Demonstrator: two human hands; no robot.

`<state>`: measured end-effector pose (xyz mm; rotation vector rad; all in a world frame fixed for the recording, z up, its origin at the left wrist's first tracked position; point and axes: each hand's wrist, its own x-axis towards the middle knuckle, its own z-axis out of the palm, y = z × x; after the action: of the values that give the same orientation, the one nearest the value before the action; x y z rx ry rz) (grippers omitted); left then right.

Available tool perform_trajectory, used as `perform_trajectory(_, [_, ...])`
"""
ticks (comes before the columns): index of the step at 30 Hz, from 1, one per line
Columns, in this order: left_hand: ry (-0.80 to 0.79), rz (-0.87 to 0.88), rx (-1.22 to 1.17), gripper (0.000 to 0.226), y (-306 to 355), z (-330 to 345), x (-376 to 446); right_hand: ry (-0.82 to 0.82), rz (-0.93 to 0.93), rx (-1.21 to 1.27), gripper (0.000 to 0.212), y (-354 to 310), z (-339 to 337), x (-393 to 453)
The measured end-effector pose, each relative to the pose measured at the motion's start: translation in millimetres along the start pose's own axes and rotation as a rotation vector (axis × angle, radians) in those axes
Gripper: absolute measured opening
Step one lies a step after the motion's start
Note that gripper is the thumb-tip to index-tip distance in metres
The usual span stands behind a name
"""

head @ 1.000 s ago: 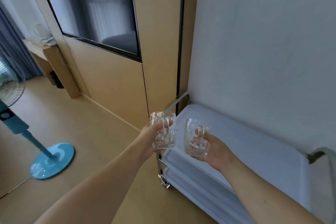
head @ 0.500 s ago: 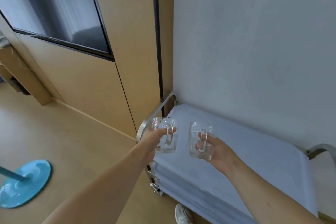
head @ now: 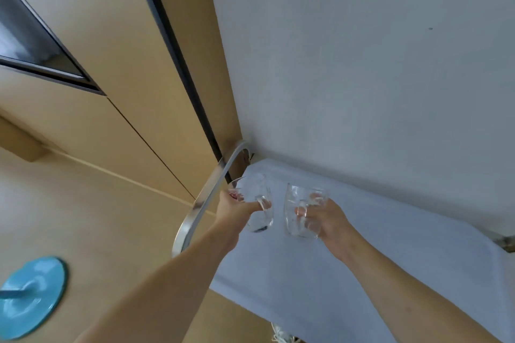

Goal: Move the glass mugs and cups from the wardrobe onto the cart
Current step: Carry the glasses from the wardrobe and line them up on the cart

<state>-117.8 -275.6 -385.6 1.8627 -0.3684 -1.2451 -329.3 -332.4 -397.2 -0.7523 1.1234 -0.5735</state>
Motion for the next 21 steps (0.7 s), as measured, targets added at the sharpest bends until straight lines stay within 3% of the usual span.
perform_trajectory(3, [0.040,0.016,0.064,0.087,2,14,24,0.118,-0.008,-0.143,0.072,-1,-8,24])
perform_trajectory(9, [0.100,0.162,0.245,0.101,-6,29,56,0.116,-0.086,-0.294,0.099,9,-26,66])
perform_trajectory(14, [0.147,0.250,0.318,0.092,0,36,78,0.112,-0.188,-0.478,0.107,12,-26,84])
perform_trajectory(21, [0.175,0.283,0.338,0.096,0,41,101,0.044,-0.301,-0.536,0.097,7,-28,103])
